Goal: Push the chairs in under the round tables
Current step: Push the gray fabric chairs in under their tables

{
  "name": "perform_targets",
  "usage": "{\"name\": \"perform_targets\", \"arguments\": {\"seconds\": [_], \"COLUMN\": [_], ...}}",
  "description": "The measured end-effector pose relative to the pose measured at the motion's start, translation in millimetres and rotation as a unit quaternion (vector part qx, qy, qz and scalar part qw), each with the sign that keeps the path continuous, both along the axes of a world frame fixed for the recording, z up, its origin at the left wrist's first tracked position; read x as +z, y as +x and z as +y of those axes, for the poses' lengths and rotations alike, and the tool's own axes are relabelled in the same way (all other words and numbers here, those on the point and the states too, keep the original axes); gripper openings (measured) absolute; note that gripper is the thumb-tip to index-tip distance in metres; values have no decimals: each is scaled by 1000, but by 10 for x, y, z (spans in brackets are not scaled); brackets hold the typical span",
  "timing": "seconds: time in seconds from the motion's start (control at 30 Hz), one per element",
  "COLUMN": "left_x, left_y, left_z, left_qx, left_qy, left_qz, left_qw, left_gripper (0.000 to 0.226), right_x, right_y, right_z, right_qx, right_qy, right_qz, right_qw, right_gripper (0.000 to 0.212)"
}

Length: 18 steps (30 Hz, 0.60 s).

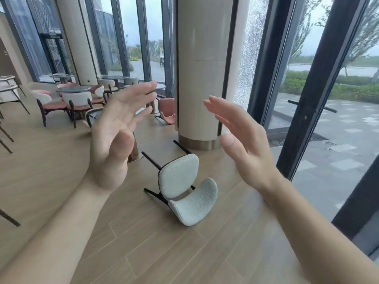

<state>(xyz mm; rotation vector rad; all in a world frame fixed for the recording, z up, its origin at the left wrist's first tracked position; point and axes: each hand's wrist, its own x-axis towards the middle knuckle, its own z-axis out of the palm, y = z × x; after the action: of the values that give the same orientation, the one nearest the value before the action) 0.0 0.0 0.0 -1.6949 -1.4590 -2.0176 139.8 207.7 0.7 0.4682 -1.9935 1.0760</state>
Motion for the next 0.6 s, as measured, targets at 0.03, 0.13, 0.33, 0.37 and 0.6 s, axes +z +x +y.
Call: {"name": "perform_targets", "arguments": {"seconds": [0.03,0.13,0.33,0.37,0.6], "left_x": [-12,-94,-423,-440,-439], "left_y": [-35,-240,-912,-1045,-1968], "left_z": [122,484,1301,1444,2471], "left_qx": [17,24,26,26,26], "left_qy": [13,6,23,27,32], "left_qz": [12,0,-3,-4,-5], "left_qw": [1000,1000,999,999,999], "left_gripper": [83,81,79,80,79], "right_x": [-14,-110,-326,-326,-317], "right_y": [-54,-289,-995,-1135,-2036], "right_z": [125,528,1364,1506,2534], "right_qx": [0,-16,-28,-28,-34], "right_qy": [2,-7,0,2,19], "right_qz": [14,-13,-30,-35,-47], "right_qw": [1000,1000,999,999,998], "right_gripper": [67,67,80,81,85]}}
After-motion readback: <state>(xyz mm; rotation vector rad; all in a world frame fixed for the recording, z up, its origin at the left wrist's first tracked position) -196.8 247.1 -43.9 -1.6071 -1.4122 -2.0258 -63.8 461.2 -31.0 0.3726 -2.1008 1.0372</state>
